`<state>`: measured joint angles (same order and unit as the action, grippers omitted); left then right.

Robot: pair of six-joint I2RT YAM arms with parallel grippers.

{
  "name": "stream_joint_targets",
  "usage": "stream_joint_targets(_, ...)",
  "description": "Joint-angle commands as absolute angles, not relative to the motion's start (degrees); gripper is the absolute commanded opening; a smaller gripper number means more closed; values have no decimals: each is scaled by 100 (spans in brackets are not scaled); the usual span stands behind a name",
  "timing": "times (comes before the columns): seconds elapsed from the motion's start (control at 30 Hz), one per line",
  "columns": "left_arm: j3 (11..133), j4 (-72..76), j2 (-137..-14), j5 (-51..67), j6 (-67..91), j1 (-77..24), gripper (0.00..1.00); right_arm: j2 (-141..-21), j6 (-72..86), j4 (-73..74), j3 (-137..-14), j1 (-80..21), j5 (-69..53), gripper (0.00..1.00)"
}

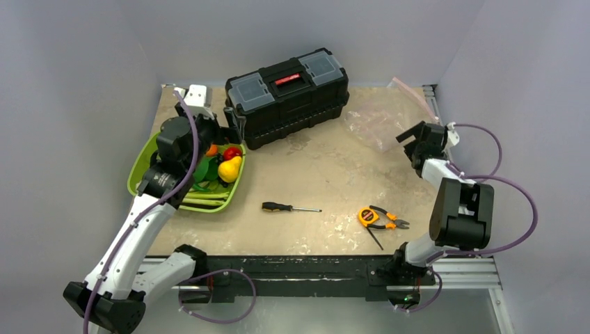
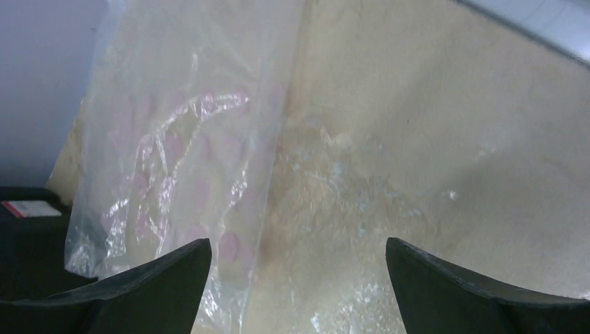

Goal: Place the food in the zip-top bag and seal the zipper
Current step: Adjust the zipper food storage bag at the center of the board.

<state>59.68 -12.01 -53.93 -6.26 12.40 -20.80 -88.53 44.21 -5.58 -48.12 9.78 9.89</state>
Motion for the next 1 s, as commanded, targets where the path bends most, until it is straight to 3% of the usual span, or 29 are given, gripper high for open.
stream_joint_targets(0.0,6409,-1535,-5381,-308,1015,-2109,97,-8754,5168,-1678,-4363,1127,-313,99)
stream_joint_targets(0.27,5919,-1449,-5008,-506,551,-2309,98,-9652,5877,-3415,-4048,1202,-1041,94)
stream_joint_targets(0.43,5854,-1360,-5003,-331,504,-2420,98,-10380,6619,-4535,-3929,1212,-1283,80)
stream_joint_targets(0.57,5836,-1333,-5128,-286,505,-2426,98,-10702,7038,-6189,-3471,1212,-1167,62)
stream_joint_targets(0.63,5844,-1328,-5180,-280,505,-2423,98,-10760,7010,-6386,-3454,1205,-1185,34)
stream_joint_targets(0.67,5845,-1322,-5193,-271,516,-2420,98,-10724,6868,-6344,-3461,1207,-1167,2)
stream_joint_targets(0.83,5851,-1297,-5220,-177,573,-2420,98,-9735,5277,-4756,-3653,820,-463,0)
stream_joint_targets(0.97,5894,-1312,-5235,-113,629,-2423,98,-8522,3395,-2421,-4194,-655,2531,0)
